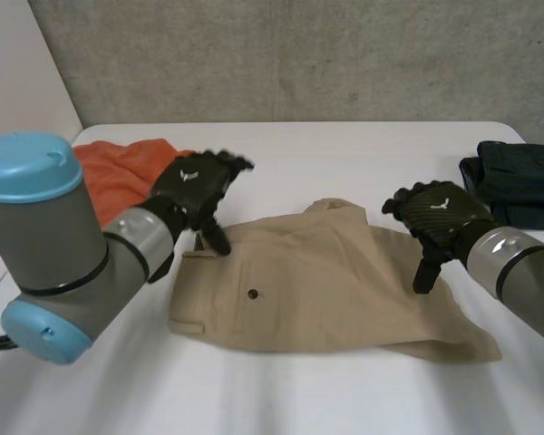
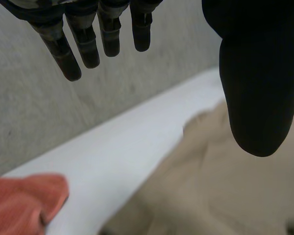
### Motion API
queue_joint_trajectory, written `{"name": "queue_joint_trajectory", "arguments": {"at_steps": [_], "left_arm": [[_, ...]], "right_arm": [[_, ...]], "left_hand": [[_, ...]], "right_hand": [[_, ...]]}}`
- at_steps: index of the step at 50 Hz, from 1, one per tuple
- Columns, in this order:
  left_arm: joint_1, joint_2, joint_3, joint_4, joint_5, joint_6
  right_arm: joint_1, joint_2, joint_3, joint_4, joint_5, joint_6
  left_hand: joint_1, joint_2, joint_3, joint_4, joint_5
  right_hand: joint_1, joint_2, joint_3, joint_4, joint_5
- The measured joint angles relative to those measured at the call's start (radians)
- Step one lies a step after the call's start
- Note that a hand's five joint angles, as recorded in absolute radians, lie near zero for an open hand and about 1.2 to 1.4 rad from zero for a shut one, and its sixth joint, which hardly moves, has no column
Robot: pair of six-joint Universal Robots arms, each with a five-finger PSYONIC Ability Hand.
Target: Fold the laundry.
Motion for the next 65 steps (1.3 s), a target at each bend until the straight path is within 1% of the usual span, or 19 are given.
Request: {"name": "queue_joint_trajectory", "arguments": {"at_steps": [7,17,20,21,22,24,25,26,28,33,39,44,48,52,57,62,63,64,65], "left_arm": [[0.008,-0.029,-0.035,-0.026,-0.044,0.136],[-0.003,-0.195,0.027,-0.028,-0.157,0.15],[-0.003,-0.236,0.054,-0.028,-0.175,0.154],[-0.002,-0.247,0.063,-0.028,-0.178,0.156],[-0.001,-0.252,0.067,-0.028,-0.179,0.157],[0.003,-0.274,0.086,-0.028,-0.183,0.166],[0.004,-0.279,0.091,-0.028,-0.184,0.169],[0.005,-0.283,0.097,-0.028,-0.185,0.173],[0.008,-0.288,0.11,-0.027,-0.189,0.185],[0.014,-0.268,0.164,-0.017,-0.232,0.23],[0.021,-0.171,0.252,0.057,-0.306,0.258],[0.009,-0.063,0.328,0.271,-0.332,0.262],[-0.042,-0.024,0.35,0.435,-0.312,0.259],[-0.141,-0.031,0.351,0.538,-0.236,0.251],[-0.274,-0.106,0.334,0.566,-0.096,0.21],[-0.344,-0.19,0.305,0.552,0.012,0.122],[-0.356,-0.21,0.295,0.544,0.033,0.093],[-0.364,-0.224,0.287,0.537,0.048,0.07],[-0.376,-0.241,0.275,0.526,0.065,0.04]], "right_arm": [[0.019,0.038,-0.003,-0.012,0.005,-0.052],[0.021,0.091,0.0,-0.035,0.007,-0.061],[0.021,0.096,0.001,-0.036,0.007,-0.06],[0.02,0.096,0.002,-0.036,0.007,-0.059],[0.02,0.097,0.002,-0.036,0.007,-0.059],[0.02,0.097,0.003,-0.036,0.007,-0.059],[0.02,0.097,0.004,-0.036,0.006,-0.059],[0.02,0.097,0.004,-0.035,0.006,-0.059],[0.019,0.096,0.005,-0.035,0.006,-0.059],[0.018,0.093,0.004,-0.035,0.006,-0.058],[0.019,0.087,-0.001,-0.036,0.007,-0.054],[0.016,0.075,-0.007,-0.047,0.01,-0.046],[0.01,0.053,-0.01,-0.067,0.023,-0.042],[0.005,0.021,-0.011,-0.089,0.046,-0.037],[-0.011,-0.018,-0.02,-0.107,0.062,-0.03],[-0.057,-0.045,-0.036,-0.114,0.065,-0.026],[-0.072,-0.051,-0.041,-0.114,0.065,-0.026],[-0.083,-0.055,-0.046,-0.115,0.065,-0.025],[-0.097,-0.059,-0.052,-0.115,0.065,-0.025]], "left_hand": [[0.024,0.024,0.014,0.018,0.028],[0.11,0.101,0.091,0.103,0.111],[0.205,0.189,0.181,0.192,0.2],[0.411,0.366,0.358,0.37,0.362],[0.411,0.366,0.358,0.37,0.362],[0.727,0.718,0.688,0.701,0.67],[0.727,0.718,0.688,0.701,0.67],[0.836,0.828,0.815,0.831,0.794],[0.909,0.949,0.925,0.952,0.906],[0.909,0.959,0.932,0.968,0.908],[0.909,0.96,0.934,0.969,0.908],[0.913,0.964,0.94,0.97,0.908],[0.916,0.965,0.94,0.97,0.908],[0.921,0.966,0.942,0.97,0.908],[0.921,0.968,0.946,0.97,0.908],[0.914,0.937,0.928,0.944,0.903],[0.815,0.819,0.811,0.834,0.824],[0.783,0.787,0.78,0.804,0.798],[0.465,0.516,0.514,0.517,0.521]], "right_hand": [[0.0,0.0,0.0,0.0,0.0],[0.0,0.0,0.0,0.0,0.0],[0.0,0.0,0.0,0.0,0.0],[0.0,0.0,0.0,0.0,0.0],[0.0,0.0,0.0,0.0,0.0],[0.0,0.0,0.0,0.0,0.0],[0.0,0.0,0.0,0.0,0.0],[0.0,0.0,0.0,0.0,0.0],[0.0,0.0,0.0,0.0,0.0],[0.0,0.0,0.0,0.0,0.0],[0.0,0.0,0.0,0.0,0.0],[0.0,0.0,0.0,0.0,0.0],[0.0,0.0,0.0,0.0,0.0],[0.0,0.0,0.0,0.0,0.0],[0.0,0.0,0.0,0.0,0.0],[0.0,0.0,0.0,0.0,0.0],[0.0,0.0,0.0,0.0,0.0],[0.0,0.0,0.0,0.0,0.0],[0.0,0.0,0.0,0.0,0.0]]}}
